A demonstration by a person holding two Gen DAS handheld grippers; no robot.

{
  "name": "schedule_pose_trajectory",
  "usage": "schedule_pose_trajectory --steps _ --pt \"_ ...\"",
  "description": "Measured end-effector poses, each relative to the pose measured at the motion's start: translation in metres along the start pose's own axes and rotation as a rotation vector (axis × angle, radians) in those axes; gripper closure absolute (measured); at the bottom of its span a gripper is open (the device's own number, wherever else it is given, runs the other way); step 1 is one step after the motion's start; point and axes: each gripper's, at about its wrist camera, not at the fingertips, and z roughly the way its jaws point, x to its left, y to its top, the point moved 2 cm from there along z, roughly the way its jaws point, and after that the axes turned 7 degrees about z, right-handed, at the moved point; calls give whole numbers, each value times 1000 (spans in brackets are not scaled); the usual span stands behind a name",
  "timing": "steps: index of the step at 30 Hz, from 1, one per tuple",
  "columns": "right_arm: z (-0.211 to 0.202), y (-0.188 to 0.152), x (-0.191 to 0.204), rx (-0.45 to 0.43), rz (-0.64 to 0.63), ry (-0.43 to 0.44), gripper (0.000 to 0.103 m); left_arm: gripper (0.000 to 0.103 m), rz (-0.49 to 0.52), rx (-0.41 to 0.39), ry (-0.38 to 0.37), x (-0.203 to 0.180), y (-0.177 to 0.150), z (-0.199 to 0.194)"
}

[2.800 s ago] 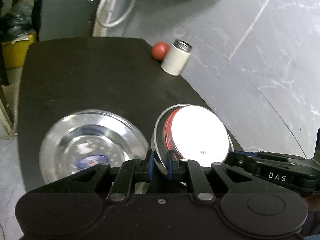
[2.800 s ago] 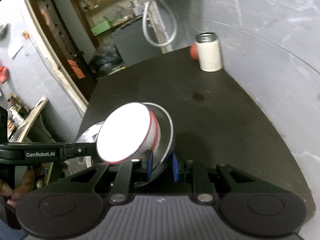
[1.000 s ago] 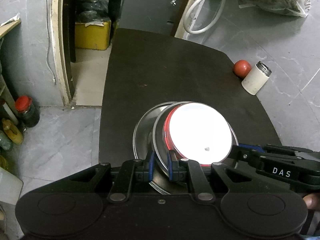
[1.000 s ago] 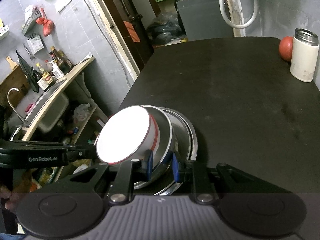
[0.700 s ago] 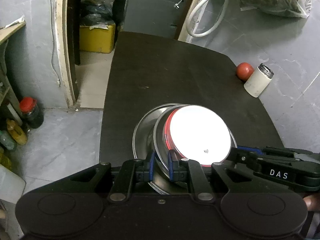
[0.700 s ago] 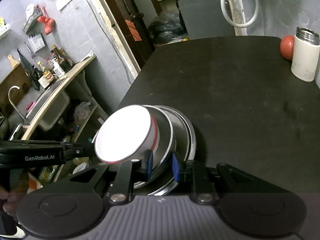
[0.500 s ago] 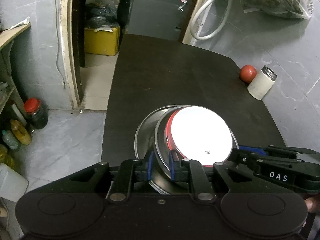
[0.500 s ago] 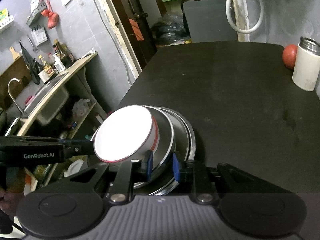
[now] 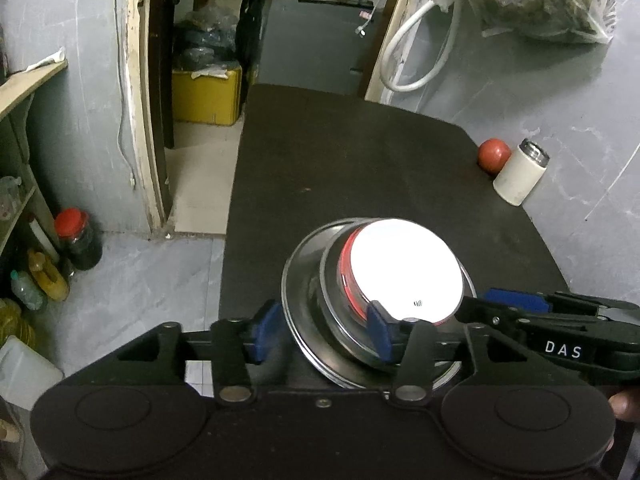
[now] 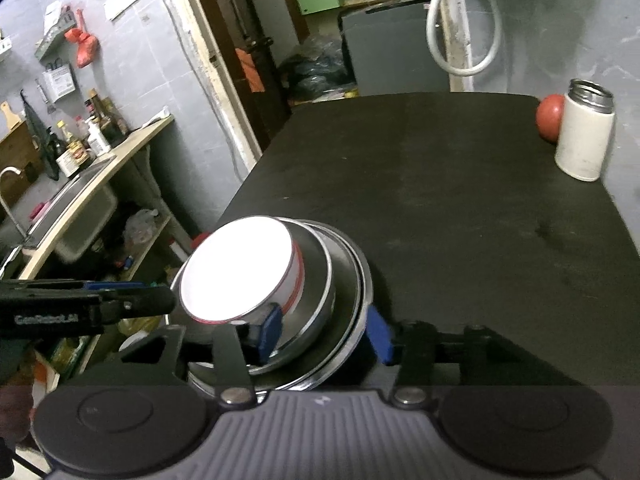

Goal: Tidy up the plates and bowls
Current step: 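Open both grippers and pull them back from the stack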

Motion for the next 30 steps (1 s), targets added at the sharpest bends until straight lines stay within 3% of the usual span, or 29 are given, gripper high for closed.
schedule_pose_trajectory --steps 6,12,17,30 --pt "-17 -13 11 -50 17 -41 22 30 5 -40 -14 9 -6 -16" --pt "-43 -36 29 -123 28 -110 8 12 16 -82 -21 18 -17 -35" --pt "-71 -57 42 -199 62 -154 2 4 26 -117 -28 25 -30 -54" --pt "-126 -100 82 -334 94 -230 0 1 91 -201 -36 35 -65 -113"
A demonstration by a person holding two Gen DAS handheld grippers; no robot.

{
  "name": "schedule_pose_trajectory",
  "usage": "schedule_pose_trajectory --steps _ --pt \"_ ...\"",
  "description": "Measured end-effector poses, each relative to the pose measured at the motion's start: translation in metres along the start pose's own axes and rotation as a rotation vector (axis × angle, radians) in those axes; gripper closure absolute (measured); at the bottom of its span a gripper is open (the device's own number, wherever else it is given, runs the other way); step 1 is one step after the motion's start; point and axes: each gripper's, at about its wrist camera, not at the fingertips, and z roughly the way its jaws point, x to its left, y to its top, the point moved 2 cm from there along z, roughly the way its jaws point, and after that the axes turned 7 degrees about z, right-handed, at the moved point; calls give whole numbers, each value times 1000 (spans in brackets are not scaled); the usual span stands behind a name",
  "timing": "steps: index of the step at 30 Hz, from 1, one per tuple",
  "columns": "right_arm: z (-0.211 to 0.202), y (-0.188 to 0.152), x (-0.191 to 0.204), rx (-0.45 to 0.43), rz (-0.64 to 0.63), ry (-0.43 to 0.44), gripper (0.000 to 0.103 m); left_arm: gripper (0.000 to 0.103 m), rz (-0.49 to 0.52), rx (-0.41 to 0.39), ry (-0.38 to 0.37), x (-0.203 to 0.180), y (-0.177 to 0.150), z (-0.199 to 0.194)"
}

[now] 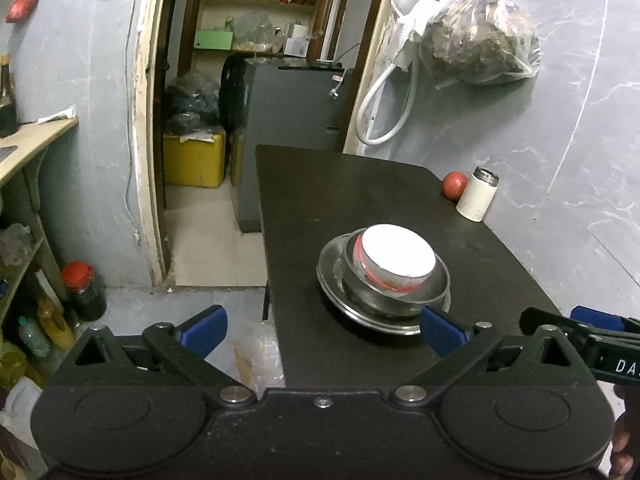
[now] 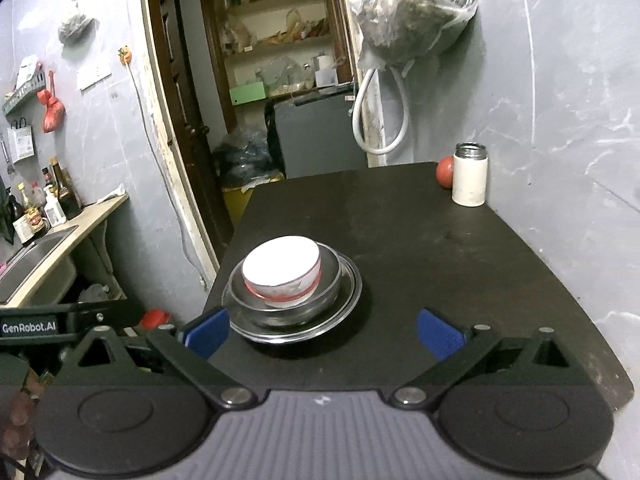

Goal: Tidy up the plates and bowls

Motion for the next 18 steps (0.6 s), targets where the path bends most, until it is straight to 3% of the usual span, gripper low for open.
schedule_pose_trajectory --steps 18 --pt "-49 -35 8 -24 13 -52 0 1 -3 6 19 7 -42 -49"
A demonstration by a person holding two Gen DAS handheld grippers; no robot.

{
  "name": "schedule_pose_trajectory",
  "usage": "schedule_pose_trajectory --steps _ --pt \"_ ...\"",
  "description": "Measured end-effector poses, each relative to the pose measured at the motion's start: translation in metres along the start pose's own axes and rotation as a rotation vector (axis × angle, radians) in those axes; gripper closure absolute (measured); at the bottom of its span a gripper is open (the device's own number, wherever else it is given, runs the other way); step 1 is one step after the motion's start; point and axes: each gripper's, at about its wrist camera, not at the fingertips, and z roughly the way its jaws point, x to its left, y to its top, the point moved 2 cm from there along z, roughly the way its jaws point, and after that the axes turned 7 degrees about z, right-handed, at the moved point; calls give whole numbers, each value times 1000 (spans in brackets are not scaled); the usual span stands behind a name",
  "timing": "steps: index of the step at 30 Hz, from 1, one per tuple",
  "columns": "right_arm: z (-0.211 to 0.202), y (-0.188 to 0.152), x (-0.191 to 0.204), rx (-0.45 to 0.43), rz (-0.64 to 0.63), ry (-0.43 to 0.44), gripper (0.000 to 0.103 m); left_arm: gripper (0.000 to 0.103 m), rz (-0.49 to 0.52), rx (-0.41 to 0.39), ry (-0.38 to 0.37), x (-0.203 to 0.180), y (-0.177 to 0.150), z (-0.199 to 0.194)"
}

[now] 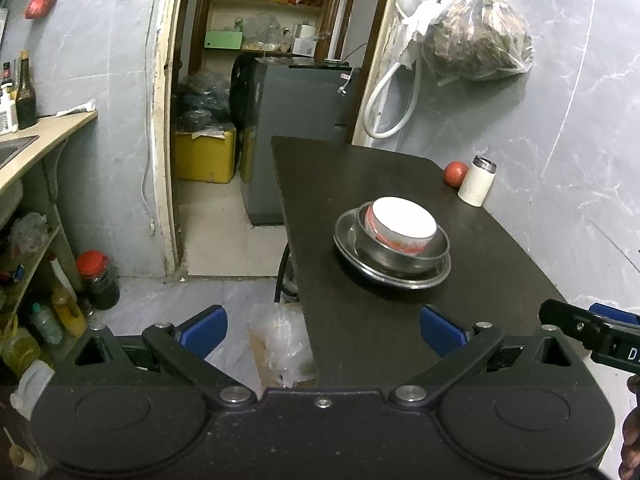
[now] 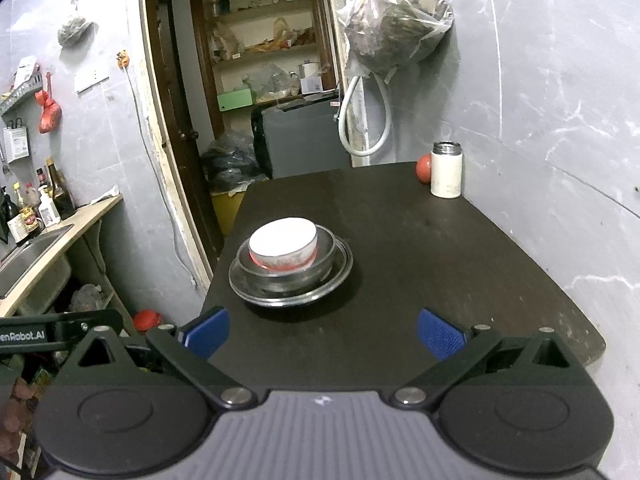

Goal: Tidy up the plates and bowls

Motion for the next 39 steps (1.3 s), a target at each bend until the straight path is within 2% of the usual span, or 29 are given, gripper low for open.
schedule_pose_trajectory --steps 14,39 --pt "-6 -9 -5 28 1 -13 0 1 1 13 5 -2 -11 -6" --pt "-1 -10 -7 54 -5 -11 0 1 3 17 6 -4 -11 -4"
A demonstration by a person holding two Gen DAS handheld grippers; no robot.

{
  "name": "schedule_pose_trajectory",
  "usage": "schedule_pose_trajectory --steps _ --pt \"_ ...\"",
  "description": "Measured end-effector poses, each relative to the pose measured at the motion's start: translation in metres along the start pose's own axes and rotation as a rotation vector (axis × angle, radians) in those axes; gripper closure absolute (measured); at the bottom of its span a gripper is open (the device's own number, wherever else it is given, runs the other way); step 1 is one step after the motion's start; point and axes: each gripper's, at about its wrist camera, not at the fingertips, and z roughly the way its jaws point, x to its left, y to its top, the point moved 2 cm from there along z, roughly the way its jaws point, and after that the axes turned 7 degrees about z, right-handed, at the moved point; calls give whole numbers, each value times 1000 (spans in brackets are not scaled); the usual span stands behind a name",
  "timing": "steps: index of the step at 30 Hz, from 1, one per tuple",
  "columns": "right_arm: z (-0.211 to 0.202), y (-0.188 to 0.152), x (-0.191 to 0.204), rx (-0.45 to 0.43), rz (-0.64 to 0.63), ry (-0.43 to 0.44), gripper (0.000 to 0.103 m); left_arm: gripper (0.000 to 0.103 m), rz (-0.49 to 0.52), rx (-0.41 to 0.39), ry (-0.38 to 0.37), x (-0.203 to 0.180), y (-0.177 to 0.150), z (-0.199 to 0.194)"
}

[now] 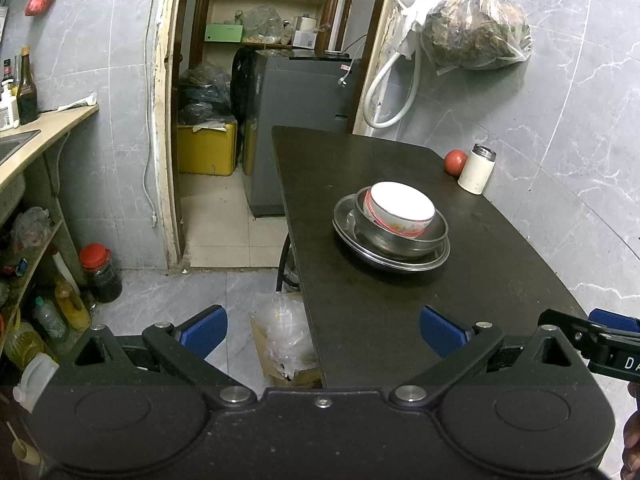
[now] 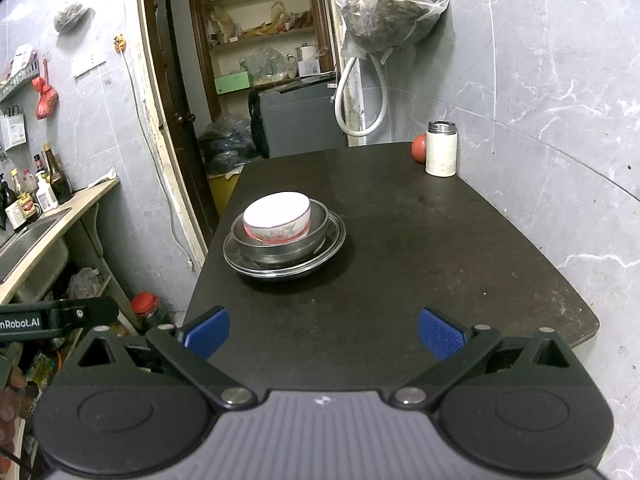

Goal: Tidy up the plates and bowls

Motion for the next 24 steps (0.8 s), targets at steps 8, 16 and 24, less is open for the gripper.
schedule_pose_trajectory --steps 8,16,24 --pt "0 -1 0 3 -2 2 0 1 1 0 0 0 0 0" --pt "0 -1 0 3 -2 2 0 1 2 0 0 0 1 0" --pt "0 -1 1 3 -2 2 0 1 1 2 -1 -1 1 2"
